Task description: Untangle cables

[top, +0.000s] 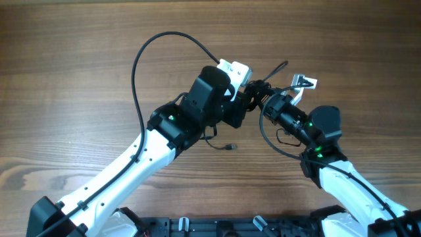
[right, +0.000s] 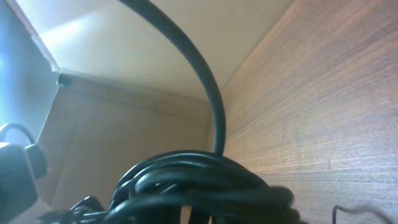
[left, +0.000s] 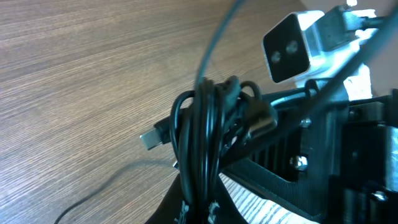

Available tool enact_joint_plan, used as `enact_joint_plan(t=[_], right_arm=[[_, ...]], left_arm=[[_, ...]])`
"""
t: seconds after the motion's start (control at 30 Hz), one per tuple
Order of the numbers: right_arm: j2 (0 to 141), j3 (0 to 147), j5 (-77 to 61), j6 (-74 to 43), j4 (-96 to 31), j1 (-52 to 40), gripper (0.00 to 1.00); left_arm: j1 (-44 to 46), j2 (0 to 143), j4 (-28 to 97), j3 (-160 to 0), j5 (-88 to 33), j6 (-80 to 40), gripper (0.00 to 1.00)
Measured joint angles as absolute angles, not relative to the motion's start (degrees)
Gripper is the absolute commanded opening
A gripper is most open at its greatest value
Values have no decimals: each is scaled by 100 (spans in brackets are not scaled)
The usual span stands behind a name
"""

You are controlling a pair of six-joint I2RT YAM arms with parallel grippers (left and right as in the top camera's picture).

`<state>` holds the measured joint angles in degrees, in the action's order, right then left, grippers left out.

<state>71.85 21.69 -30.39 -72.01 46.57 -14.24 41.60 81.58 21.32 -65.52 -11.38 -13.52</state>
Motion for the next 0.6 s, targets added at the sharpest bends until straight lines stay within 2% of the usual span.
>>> enact_joint_plan(t=[0.13,0.2,0.43,0.53,0.6], right_arm=[[7177,2169,-2995,-7236,4582,-1444,59],[7177,2167,-3006,-7249,4539,-1446,66],[7183,2169,-3127,-7170,4283,-1382,78],[7183,2169,-3321,-6547,4217,-1382,81],[7183,2169,-3433,-5642,4213,-1382,83]], left_arm=[[4154,8158,2119,-6552,-1155,-1302,4],[4082,8158,2115,-6554,-1151,-1271,4],[2936,8149,2265,-6554,-1369,-1656,4],[2416,8149,2471,-6554,-1855,-1675,4],[2261,8149,2731,-6554,-2530,-1413,4]])
